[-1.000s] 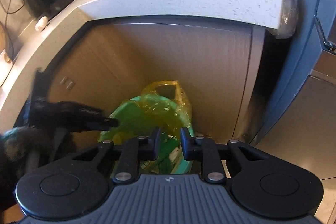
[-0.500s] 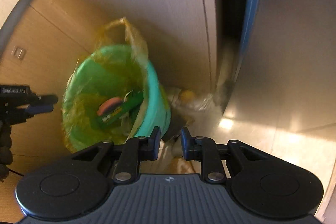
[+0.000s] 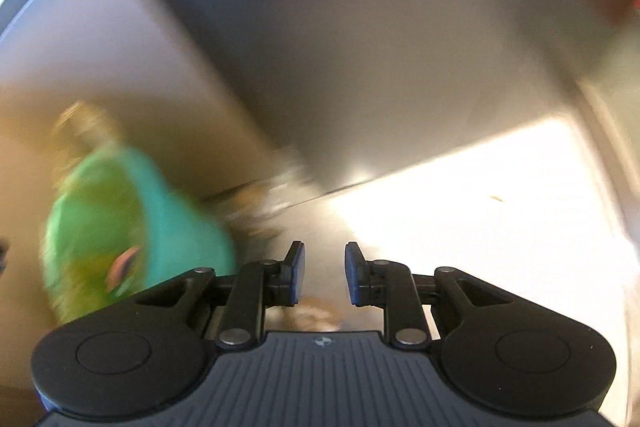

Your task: Collect trash

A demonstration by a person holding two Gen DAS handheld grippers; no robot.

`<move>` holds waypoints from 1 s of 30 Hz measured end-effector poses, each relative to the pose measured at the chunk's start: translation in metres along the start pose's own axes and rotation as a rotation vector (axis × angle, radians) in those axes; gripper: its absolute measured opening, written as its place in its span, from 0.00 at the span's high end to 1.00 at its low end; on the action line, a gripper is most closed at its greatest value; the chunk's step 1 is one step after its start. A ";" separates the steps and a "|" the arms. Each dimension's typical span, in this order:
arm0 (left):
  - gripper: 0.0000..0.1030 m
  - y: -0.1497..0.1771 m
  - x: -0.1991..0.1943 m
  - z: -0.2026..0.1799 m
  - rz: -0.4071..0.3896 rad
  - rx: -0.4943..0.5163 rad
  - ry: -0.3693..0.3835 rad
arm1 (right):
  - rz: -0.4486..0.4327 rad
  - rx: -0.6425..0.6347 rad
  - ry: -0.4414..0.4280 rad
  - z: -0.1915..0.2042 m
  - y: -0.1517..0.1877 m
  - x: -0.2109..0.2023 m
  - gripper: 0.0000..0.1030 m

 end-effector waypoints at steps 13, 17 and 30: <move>0.69 0.032 -0.003 -0.083 -0.051 0.088 0.034 | -0.164 0.176 0.243 -0.199 -0.029 -0.034 0.49; 0.69 0.042 -0.031 -0.115 -0.170 0.038 -0.027 | -0.134 0.103 0.147 -0.235 -0.055 0.026 0.49; 0.69 0.166 0.043 -0.287 -0.150 0.057 0.154 | -0.007 -0.359 -0.032 -0.243 -0.091 0.257 0.43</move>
Point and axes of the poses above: each gripper's, at about its wrist camera, not at the fingertips, and x roughly the way its jaws point, z to its left, y to its underside, the point moved 5 cm from there along x, roughly the way its jaws point
